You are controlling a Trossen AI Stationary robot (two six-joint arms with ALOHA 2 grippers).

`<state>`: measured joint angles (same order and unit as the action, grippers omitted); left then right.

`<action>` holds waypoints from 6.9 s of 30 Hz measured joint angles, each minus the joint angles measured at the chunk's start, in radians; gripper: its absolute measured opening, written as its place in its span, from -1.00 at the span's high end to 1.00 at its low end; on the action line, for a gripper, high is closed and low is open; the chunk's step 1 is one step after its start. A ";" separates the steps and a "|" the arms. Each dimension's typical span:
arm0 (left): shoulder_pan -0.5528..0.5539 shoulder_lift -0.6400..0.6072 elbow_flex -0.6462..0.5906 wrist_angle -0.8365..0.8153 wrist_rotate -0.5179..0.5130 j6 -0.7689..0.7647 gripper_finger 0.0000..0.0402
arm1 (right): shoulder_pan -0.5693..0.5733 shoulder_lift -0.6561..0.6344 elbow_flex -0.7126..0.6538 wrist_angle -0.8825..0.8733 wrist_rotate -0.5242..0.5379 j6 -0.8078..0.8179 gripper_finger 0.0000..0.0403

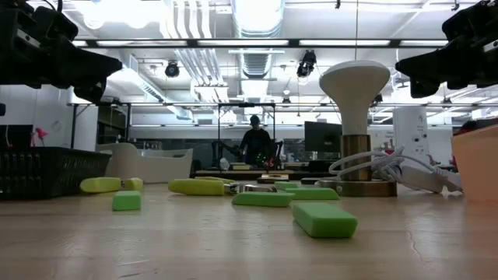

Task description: Pick & Place School Supplies

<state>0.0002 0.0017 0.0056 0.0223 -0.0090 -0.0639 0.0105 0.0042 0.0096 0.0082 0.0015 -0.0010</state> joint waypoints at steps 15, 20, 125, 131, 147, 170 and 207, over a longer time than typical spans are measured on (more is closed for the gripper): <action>0.000 0.000 0.000 0.000 0.000 0.000 0.80 | 0.000 0.000 0.000 0.000 0.000 0.000 0.82; 0.000 0.000 0.000 0.000 0.000 0.000 0.80 | 0.000 0.000 0.000 0.000 0.000 0.000 0.82; -0.098 1.708 1.151 -0.979 -0.087 -1.694 0.10 | 0.000 0.005 0.000 0.000 0.000 0.000 0.82; -0.098 1.765 1.151 -0.964 -0.123 -1.686 0.10 | 0.000 0.005 0.000 0.000 0.000 0.000 0.82; -0.098 1.835 1.151 -0.913 -0.125 -1.684 0.20 | 0.000 0.006 0.000 0.000 0.000 0.000 0.82; -0.098 1.815 1.171 -0.886 -0.114 -1.544 0.70 | 0.000 0.006 0.000 0.000 0.000 0.000 0.82; 0.360 1.214 1.228 -1.122 -0.303 -0.781 0.73 | 0.000 0.005 0.000 0.000 0.000 0.000 0.82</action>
<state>0.3600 1.2160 1.2339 -1.0992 -0.3122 -0.8452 0.0105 0.0093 0.0093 0.0082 0.0017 -0.0010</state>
